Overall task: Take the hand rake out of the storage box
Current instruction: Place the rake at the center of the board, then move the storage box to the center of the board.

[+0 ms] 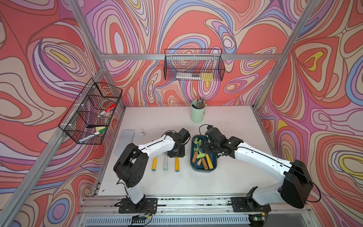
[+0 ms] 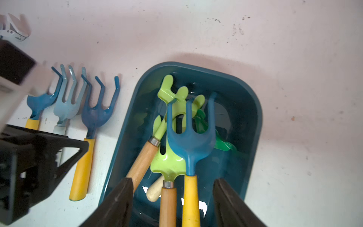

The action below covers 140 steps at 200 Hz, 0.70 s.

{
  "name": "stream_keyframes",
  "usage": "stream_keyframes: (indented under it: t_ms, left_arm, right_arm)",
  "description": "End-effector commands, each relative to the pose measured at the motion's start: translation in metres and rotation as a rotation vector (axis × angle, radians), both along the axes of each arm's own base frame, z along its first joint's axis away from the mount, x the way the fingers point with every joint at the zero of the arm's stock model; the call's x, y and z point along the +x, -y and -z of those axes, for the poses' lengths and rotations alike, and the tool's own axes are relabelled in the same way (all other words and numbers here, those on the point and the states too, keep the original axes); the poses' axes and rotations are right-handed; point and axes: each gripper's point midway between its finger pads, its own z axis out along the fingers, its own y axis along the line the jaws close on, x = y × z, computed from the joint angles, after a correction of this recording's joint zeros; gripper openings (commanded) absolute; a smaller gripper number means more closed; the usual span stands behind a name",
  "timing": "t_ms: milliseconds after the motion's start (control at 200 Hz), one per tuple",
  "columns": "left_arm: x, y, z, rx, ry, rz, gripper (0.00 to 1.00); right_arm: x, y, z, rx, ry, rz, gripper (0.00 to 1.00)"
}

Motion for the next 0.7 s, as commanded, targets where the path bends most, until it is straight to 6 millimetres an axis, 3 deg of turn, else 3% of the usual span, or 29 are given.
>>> stream_keyframes:
  t_ms: [0, 155, 471, 696]
  left_arm:
    - [0.002, -0.011, -0.031, 0.043, 0.057, 0.025, 0.46]
    - [0.009, -0.015, -0.052, 0.047, 0.107, 0.036, 0.47]
    - [0.013, -0.015, -0.056, 0.044, 0.118, 0.044, 0.47]
    - [0.020, -0.009, -0.069, 0.021, 0.149, 0.053, 0.47]
  right_arm:
    - [-0.007, 0.037, 0.002, -0.033, -0.039, 0.086, 0.66]
    - [-0.012, 0.060, 0.027, -0.030, -0.116, 0.122, 0.58]
    - [-0.008, 0.054, 0.063, -0.023, -0.199, 0.096, 0.35]
    - [-0.012, 0.066, 0.080, -0.068, -0.235, 0.116, 0.23]
